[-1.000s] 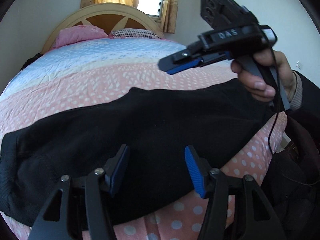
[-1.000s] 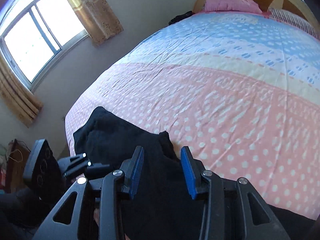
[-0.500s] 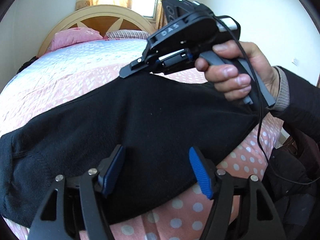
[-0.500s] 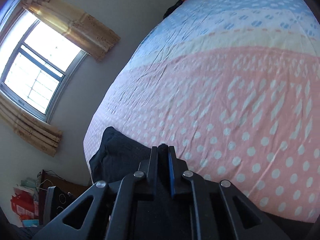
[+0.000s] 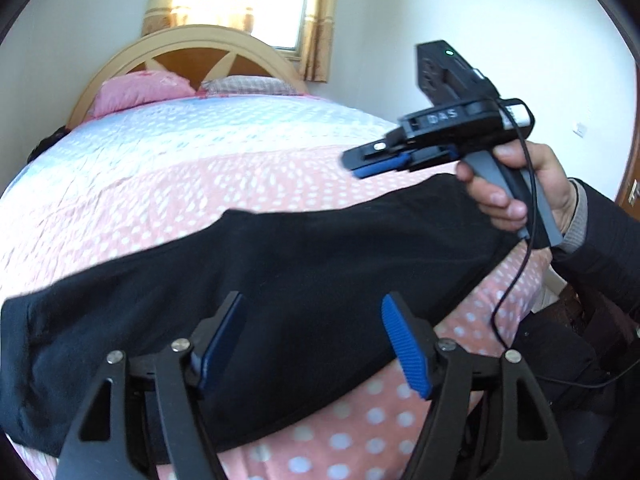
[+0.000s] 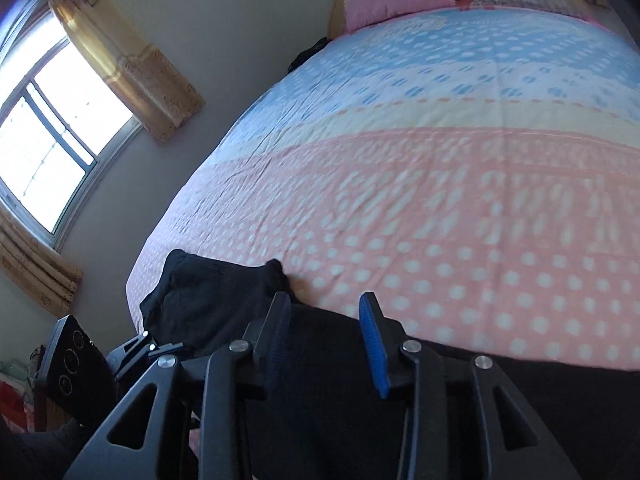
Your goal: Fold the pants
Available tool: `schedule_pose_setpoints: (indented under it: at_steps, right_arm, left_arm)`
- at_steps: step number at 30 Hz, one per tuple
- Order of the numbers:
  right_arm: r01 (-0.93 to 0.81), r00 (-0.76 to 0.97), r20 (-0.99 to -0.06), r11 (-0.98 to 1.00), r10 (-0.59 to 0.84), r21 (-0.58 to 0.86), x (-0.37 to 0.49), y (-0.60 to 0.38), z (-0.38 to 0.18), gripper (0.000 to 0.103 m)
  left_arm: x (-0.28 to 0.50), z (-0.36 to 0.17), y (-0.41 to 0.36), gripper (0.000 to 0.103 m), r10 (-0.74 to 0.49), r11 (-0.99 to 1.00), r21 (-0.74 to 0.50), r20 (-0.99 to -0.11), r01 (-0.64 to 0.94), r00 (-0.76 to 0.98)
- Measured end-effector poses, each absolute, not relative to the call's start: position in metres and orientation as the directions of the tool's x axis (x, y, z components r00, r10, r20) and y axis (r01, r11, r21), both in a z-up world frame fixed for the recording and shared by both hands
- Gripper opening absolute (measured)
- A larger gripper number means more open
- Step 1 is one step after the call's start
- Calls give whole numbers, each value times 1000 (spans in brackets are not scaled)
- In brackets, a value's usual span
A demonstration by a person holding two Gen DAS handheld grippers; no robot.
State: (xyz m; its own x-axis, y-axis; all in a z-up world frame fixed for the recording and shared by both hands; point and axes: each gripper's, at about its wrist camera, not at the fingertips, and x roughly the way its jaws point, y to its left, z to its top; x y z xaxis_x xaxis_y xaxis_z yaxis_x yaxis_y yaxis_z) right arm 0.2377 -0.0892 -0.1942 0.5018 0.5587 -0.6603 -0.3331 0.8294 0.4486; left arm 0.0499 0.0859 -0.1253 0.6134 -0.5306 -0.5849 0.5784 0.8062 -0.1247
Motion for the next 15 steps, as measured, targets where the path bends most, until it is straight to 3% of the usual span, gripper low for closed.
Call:
schedule_pose_setpoints:
  at_steps: [7,15]
  right_arm:
    - [-7,703,-636,898,317,440,151,-268,-173,38]
    - [308,811,-580,787,76,534,60,-398,-184,38]
  left_arm:
    - [53,-113,15,74,-601,696,-83,-610,713,516]
    - [45,-114,-84,74,-623,557,2,-661,830,420]
